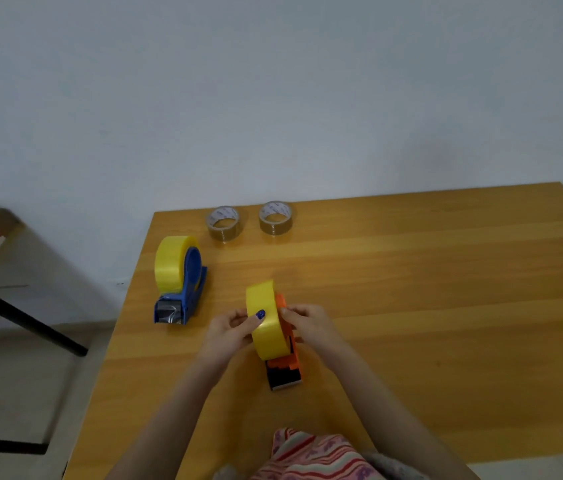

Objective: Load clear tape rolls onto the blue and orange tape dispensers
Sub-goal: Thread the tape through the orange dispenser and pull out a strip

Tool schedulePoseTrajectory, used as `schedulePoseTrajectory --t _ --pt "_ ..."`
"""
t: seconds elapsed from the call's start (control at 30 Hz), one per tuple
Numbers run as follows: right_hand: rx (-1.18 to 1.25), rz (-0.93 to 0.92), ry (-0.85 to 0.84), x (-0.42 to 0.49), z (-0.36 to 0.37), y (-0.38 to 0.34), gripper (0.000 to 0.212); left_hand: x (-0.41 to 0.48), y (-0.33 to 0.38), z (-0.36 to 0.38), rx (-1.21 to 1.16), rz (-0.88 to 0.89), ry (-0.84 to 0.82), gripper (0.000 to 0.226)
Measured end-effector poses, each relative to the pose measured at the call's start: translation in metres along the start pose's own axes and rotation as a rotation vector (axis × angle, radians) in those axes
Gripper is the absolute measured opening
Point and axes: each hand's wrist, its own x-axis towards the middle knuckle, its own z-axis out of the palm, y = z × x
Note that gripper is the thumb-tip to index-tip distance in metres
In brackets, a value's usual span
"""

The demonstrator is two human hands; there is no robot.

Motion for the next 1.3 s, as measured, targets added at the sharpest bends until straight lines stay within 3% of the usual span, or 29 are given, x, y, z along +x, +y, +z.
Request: schedulePoseTrajectory --t 0.3,0.47,0.6,0.7,0.77,0.83,1.0,1.3 --pt "-0.219 -0.135 0.195 0.002 0.006 0.006 0.019 -0.005 0.006 -0.011 -0.011 -0.004 0.009 0.026" --pt "-0.222 -0.197 0.385 0.004 -0.023 0.002 0.017 -0.007 0.013 -0.028 0.104 0.051 0.066 0.013" --pt "-0.291 -0.243 0.381 0.002 -0.032 -0.008 0.017 -0.011 0.029 -0.043 0.625 0.225 -0.18 0.018" --pt "-0.381 -0.321 0.355 -0.002 -0.03 -0.018 0.02 -0.008 0.05 -0.042 1.122 0.226 -0.414 0.046" --pt "-0.429 -0.373 0.305 -0.005 -0.027 -0.026 0.021 -0.008 0.063 -0.031 1.304 0.206 -0.553 0.044" --pt "-0.445 -0.402 0.251 -0.007 -0.022 -0.03 0.021 -0.009 0.07 -0.015 1.344 0.161 -0.683 0.045" --pt "-0.489 -0.372 0.177 -0.007 -0.019 -0.026 0.024 -0.011 0.063 0.008 1.468 0.121 -0.811 0.056" --pt "-0.535 -0.193 0.021 -0.014 -0.024 -0.008 0.027 0.004 0.054 0.003 1.434 0.33 -0.646 0.049"
